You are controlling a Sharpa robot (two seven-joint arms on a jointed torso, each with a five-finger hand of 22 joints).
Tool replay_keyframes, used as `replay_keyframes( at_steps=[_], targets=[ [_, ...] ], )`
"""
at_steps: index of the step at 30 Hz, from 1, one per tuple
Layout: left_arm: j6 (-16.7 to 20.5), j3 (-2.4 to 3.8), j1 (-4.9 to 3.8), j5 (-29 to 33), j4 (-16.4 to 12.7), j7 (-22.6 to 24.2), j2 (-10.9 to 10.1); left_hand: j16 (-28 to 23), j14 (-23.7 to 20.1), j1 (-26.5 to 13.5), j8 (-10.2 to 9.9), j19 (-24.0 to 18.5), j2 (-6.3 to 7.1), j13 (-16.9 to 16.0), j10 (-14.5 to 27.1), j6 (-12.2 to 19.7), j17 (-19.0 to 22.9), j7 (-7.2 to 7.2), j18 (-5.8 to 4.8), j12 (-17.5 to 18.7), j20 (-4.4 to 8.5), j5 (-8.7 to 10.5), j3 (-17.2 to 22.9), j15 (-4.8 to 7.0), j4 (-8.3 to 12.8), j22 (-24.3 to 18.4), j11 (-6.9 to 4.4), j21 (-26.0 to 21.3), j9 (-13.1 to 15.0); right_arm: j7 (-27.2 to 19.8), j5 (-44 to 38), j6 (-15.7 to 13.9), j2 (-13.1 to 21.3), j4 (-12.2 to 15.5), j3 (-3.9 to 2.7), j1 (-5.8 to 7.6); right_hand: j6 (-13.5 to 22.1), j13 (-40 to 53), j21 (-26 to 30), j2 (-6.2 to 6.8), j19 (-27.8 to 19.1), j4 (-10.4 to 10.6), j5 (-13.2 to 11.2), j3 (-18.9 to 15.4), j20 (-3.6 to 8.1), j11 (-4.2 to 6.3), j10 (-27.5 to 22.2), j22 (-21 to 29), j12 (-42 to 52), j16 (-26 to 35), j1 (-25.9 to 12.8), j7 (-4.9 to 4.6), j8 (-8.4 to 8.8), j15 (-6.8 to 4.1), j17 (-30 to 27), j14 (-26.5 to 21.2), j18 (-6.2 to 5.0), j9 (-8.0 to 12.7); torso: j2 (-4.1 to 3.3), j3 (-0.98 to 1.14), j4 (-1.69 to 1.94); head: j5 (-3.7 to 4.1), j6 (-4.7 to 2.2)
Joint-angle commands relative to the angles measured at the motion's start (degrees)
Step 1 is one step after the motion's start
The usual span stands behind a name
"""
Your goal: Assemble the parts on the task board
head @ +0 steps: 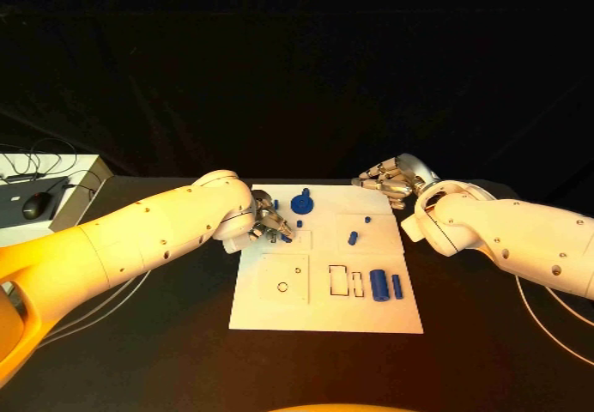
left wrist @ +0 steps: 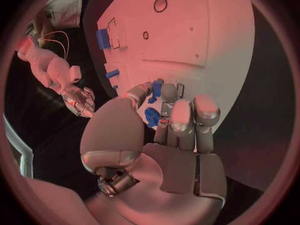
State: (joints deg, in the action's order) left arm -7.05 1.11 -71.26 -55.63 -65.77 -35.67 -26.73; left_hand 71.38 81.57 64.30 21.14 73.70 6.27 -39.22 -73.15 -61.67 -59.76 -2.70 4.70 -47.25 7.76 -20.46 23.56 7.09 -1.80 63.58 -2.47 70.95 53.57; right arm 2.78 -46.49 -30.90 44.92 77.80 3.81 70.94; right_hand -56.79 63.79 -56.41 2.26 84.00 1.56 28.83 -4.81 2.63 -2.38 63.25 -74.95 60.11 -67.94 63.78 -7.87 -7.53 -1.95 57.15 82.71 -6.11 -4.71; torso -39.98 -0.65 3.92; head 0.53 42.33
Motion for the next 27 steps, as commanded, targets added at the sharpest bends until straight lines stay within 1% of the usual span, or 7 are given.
replay_keyframes(
  at_steps=[1, 4, 7, 10, 16, 20, 27],
  targets=[
    [-0.6, 0.0, 0.13, -0.7, 0.0, 0.0, 0.2, 0.1, -0.1, 0.9, -0.1, 0.4, -1.65, -0.1, -3.5, -5.1, 0.2, 4.99, -0.69, 0.3, 0.06, -0.14, 4.4, 0.34, 4.6, 0.0, -3.2, 0.0, 3.0, -0.7, -0.5, 0.1, 0.0, 0.1, -0.03, 0.02, -0.1, 0.0, 0.3, -0.3, 2.8, -0.2, 0.3, 0.0, 0.29, 0.07, -0.2, -7.3, -0.3, 0.2, -0.1, -0.29, 0.32, -0.21, 0.0, -0.1, -0.31, 0.0, -0.02, 0.04, -0.05, -0.09, -0.05],
    [-0.6, -0.01, 0.32, -0.7, 0.0, 0.0, 0.3, 0.1, -0.1, 0.9, -0.1, 0.4, -1.65, -0.1, -3.5, -5.1, 0.2, 4.99, -0.69, 0.3, 0.06, -0.14, 4.4, 0.34, 4.6, 0.0, -3.2, 0.0, 3.0, -0.7, -0.5, 0.1, 0.0, 0.1, -0.03, 0.02, -0.1, 0.0, 0.3, -0.41, 2.8, -0.1, 0.3, -0.1, 0.3, 0.07, -0.1, -7.3, -0.2, 0.3, -0.4, -0.29, 0.32, -0.22, -0.1, -0.1, -0.3, 0.0, -0.05, 0.02, -0.01, -0.01, 0.04],
    [-0.8, -0.02, 0.49, -0.8, 0.1, -0.1, 0.4, 0.0, -0.1, 0.9, -0.1, 0.4, -1.67, -0.2, -3.5, -5.0, 0.3, 4.98, -0.66, 0.3, 0.1, -0.13, 4.4, 0.37, 4.6, 0.1, -3.21, 0.0, 3.1, -0.7, -0.5, 0.2, 0.1, 0.1, -0.03, 0.03, -0.1, 0.0, 0.3, -0.41, 2.8, -0.1, 0.3, -0.1, 0.3, 0.07, -0.1, -7.3, -0.2, 0.3, -0.4, -0.29, 0.32, -0.22, -0.1, -0.1, -0.3, 0.0, -0.07, 0.03, -0.06, 0.01, 0.14],
    [-0.9, -0.02, 0.57, -0.9, 0.2, -0.1, 0.5, 0.0, -0.1, 0.9, -0.1, 0.4, -1.67, -0.2, -3.5, -5.0, 0.3, 4.98, -0.66, 0.3, 0.1, -0.13, 4.4, 0.37, 4.6, 0.1, -3.21, 0.0, 3.1, -0.7, -0.5, 0.2, 0.1, 0.2, -0.03, 0.03, -0.1, 0.0, 0.3, -0.41, 2.8, -0.1, 0.3, -0.1, 0.3, 0.07, -0.1, -7.3, -0.2, 0.3, -0.4, -0.29, 0.32, -0.22, -0.1, -0.1, -0.3, 0.0, -0.1, 0.08, -0.04, 0.09, 0.16],
    [-1.4, -0.04, 0.65, -1.1, 0.2, -0.2, 0.6, 0.0, -0.1, 1.0, -0.1, 0.4, -1.67, -0.3, -3.4, -5.0, 0.4, 4.97, -0.67, 0.3, 0.09, -0.12, 4.4, 0.35, 4.7, 0.2, -3.19, -0.1, 3.2, -0.7, -0.5, 0.2, 0.1, 0.2, -0.03, 0.04, -0.1, 0.0, 0.3, -0.41, 2.8, -0.1, 0.3, -0.1, 0.3, 0.07, -0.1, -7.3, -0.2, 0.3, -0.4, -0.29, 0.32, -0.22, -0.1, -0.1, -0.3, 0.0, -0.04, 0.11, -0.04, 0.11, 0.26],
    [-1.6, -0.05, 0.67, -1.5, 0.2, -0.2, 0.6, 0.0, -0.1, 1.0, -0.1, 0.4, -1.67, -0.3, -3.4, -5.0, 0.4, 4.97, -0.67, 0.3, 0.09, -0.12, 4.4, 0.35, 4.7, 0.2, -3.19, -0.1, 3.2, -0.7, -0.5, 0.2, 0.2, 0.2, -0.03, 0.05, -0.1, 0.0, 0.3, -0.41, 2.8, -0.1, 0.3, -0.1, 0.3, 0.07, -0.1, -7.3, -0.2, 0.3, -0.4, -0.29, 0.32, -0.22, -0.1, -0.1, -0.3, 0.0, -0.03, 0.08, -0.01, 0.15, 0.25],
    [-2.4, -0.07, 0.67, -2.1, 0.2, -0.4, 0.6, 0.0, -0.2, 1.1, -0.1, 0.4, -1.65, -0.4, -3.4, -5.0, 0.4, 4.97, -0.68, 0.3, 0.09, -0.11, 4.4, 0.35, 4.8, 0.3, -3.19, -0.1, 3.2, -0.7, -0.5, 0.2, 0.2, 0.2, -0.03, 0.05, -0.1, 0.0, 0.3, -0.41, 2.8, -0.1, 0.3, -0.1, 0.3, 0.07, -0.1, -7.3, -0.2, 0.3, -0.4, -0.29, 0.32, -0.22, -0.1, -0.1, -0.3, 0.0, -0.03, 0.09, -0.04, 0.08, 0.3]
  ],
)
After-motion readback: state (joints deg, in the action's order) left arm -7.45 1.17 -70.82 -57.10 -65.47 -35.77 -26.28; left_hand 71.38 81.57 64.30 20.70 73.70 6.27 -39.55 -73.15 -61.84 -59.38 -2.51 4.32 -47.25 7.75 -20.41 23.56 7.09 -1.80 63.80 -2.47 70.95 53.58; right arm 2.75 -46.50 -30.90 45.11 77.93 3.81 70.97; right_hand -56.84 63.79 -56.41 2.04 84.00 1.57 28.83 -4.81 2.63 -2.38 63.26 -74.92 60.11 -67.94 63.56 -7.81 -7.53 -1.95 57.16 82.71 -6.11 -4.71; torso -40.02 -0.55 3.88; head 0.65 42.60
